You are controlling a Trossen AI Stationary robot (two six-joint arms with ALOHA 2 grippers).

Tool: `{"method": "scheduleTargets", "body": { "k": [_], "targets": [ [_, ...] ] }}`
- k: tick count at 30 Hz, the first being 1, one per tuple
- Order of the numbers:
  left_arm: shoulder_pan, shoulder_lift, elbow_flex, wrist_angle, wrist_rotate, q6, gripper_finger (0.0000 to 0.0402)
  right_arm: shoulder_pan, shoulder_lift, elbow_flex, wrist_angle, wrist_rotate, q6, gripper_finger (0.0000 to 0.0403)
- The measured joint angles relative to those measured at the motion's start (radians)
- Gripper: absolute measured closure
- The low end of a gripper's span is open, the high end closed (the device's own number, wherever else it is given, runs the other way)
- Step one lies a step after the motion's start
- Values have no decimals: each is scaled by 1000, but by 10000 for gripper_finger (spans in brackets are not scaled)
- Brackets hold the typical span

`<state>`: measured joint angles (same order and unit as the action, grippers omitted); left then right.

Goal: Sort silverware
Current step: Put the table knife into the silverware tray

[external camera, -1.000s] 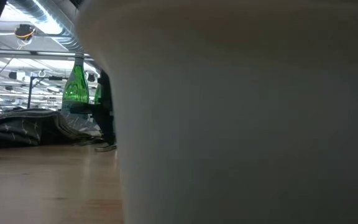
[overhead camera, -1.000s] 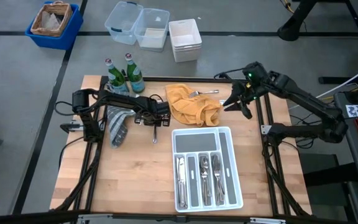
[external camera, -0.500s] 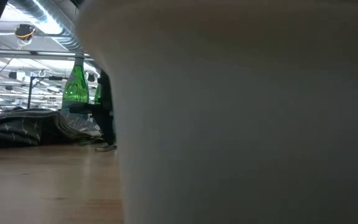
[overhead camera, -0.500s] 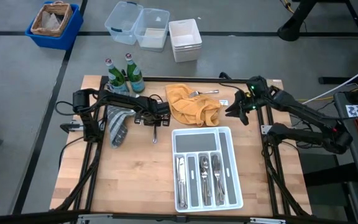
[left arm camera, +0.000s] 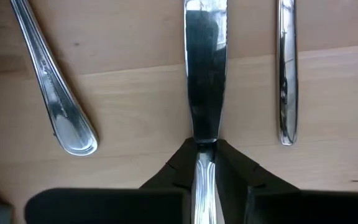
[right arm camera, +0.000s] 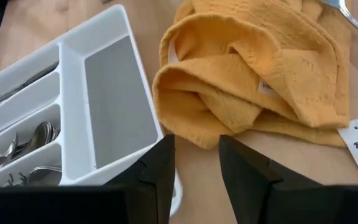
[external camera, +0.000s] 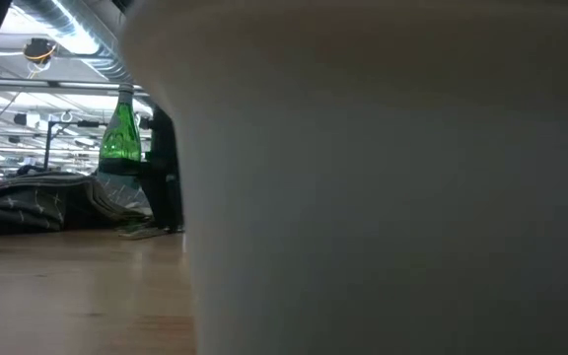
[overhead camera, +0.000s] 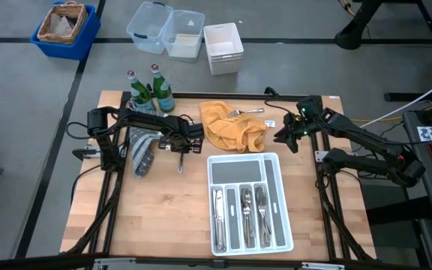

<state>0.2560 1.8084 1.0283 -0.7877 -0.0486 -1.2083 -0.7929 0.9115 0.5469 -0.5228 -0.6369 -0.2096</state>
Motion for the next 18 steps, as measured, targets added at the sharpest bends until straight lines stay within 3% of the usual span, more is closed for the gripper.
{"method": "scheduleTargets", "body": {
  "k": [18],
  "targets": [
    [-1,-39,-5,22,115,-31,368,0,0,0,0,-1,0,276]
  ]
}}
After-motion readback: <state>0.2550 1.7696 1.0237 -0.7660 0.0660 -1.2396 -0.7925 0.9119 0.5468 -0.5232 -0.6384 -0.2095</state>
